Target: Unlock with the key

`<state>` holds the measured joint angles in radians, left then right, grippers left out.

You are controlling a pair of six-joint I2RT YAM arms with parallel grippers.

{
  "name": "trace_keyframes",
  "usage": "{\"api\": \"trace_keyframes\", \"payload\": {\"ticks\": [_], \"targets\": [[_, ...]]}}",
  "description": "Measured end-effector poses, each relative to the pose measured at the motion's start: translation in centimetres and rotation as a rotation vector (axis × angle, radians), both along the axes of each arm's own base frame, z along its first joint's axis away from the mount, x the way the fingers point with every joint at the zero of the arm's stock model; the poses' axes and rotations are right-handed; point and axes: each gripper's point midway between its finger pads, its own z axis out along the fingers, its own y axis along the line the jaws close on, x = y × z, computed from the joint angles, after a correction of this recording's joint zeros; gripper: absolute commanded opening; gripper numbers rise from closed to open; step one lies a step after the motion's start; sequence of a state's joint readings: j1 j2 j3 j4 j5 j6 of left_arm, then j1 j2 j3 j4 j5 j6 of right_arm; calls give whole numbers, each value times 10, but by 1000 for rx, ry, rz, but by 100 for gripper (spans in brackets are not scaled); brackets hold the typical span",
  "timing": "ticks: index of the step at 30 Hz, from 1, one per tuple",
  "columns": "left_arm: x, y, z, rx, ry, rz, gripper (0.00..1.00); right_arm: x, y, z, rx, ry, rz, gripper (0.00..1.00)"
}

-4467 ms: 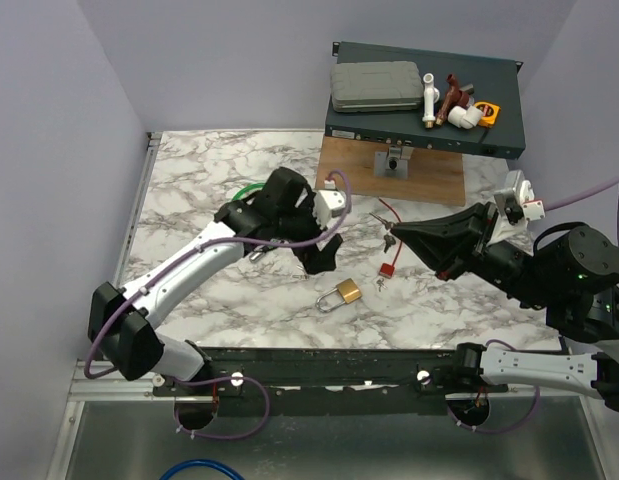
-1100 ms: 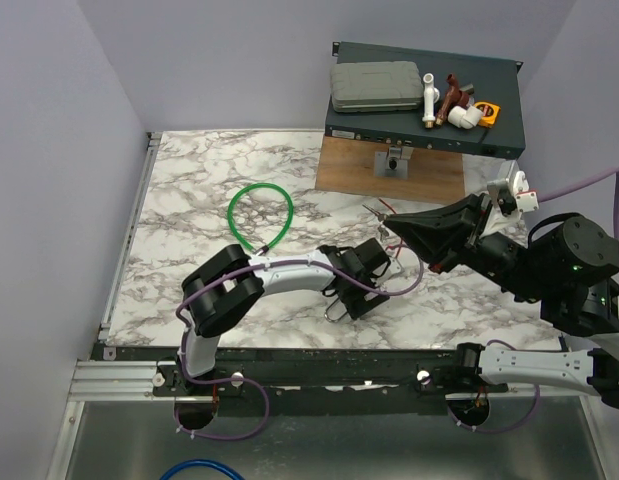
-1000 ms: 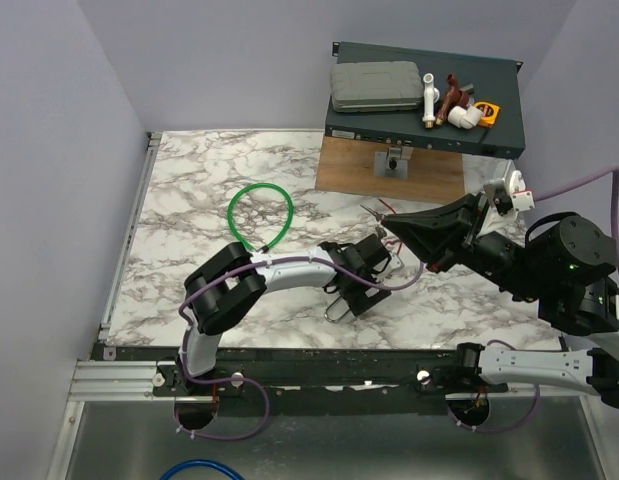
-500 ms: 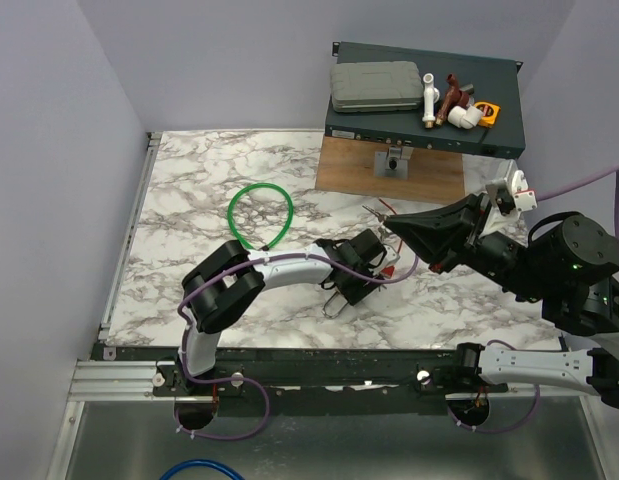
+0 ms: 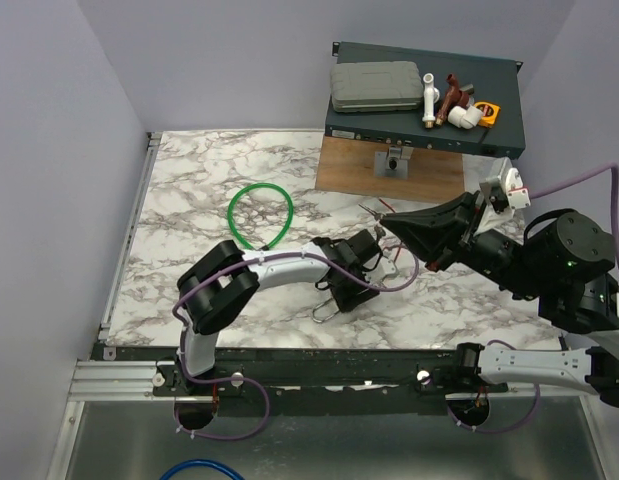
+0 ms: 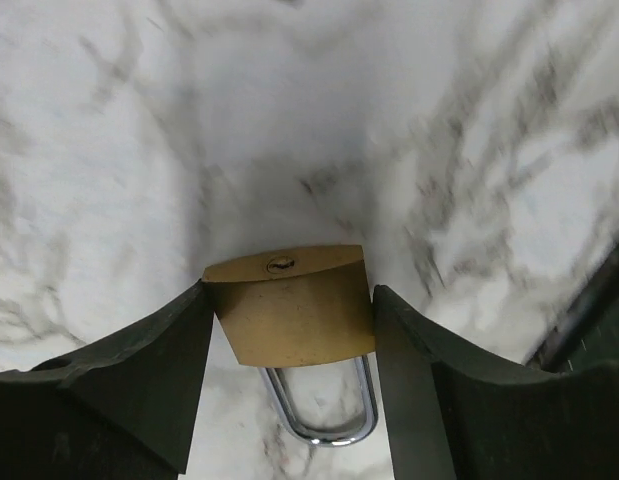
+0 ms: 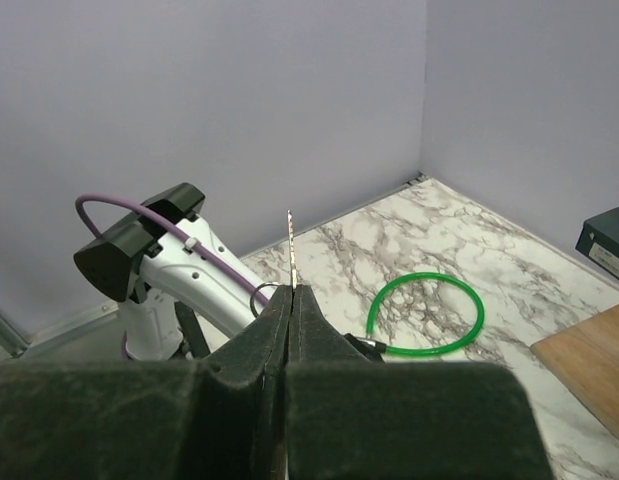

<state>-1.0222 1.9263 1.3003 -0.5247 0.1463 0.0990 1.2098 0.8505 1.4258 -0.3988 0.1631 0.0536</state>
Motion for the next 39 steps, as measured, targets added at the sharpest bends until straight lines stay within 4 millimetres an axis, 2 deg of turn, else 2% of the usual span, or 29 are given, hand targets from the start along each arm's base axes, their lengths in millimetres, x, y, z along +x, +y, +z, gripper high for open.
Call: {"api": "trace_keyframes", "payload": {"ticks": [2, 5, 6, 7, 10, 12, 14, 17, 19, 22, 23, 25, 26, 27, 28, 32, 35, 39], "targets": [[-14, 9, 3, 11, 43, -55, 0, 1, 2, 1, -4, -5, -1, 1], [-41, 39, 16, 42, 147, -124, 0, 2, 3, 7, -3, -18, -4, 1], [-44, 46, 22, 36, 164, -131, 0, 2, 3, 11, -2, -25, -6, 1], [-45, 56, 36, 17, 188, -132, 0, 3, 2, 15, 0, -32, -9, 1], [-28, 82, 78, -76, 193, -88, 0, 4, -1, 26, 11, -57, -18, 1], [-12, 103, 116, -154, 140, -55, 0, 3, -4, 33, 19, -72, -23, 1], [-11, 115, 151, -220, 85, -70, 0, 4, -6, 37, 22, -84, -29, 1], [-31, 126, 193, -315, -1, -175, 0, 4, -9, 41, 24, -98, -39, 1], [-53, 138, 219, -384, -88, -260, 0, 6, -8, 40, 15, -102, -45, 1], [-73, 152, 232, -435, -169, -310, 0, 8, -4, 30, -9, -97, -49, 1], [-77, 155, 232, -440, -170, -312, 2, 10, -2, 25, -21, -93, -49, 1], [-79, 156, 222, -432, -139, -294, 12, 11, 3, 14, -46, -84, -48, 1], [-75, 154, 204, -398, -80, -252, 17, 12, 5, 9, -57, -80, -48, 1], [-70, 153, 186, -357, -20, -205, 27, 13, 7, 6, -66, -76, -47, 1], [-66, 152, 173, -323, 27, -168, 33, 14, 9, 3, -72, -74, -47, 1], [-45, 150, 95, -139, 277, 69, 48, 15, 14, -2, -87, -64, -45, 1], [-43, 155, 54, -26, 419, 228, 49, 15, 13, -2, -84, -63, -46, 1], [-36, 151, 31, 50, 498, 339, 50, 14, 9, -2, -78, -62, -50, 1]]}}
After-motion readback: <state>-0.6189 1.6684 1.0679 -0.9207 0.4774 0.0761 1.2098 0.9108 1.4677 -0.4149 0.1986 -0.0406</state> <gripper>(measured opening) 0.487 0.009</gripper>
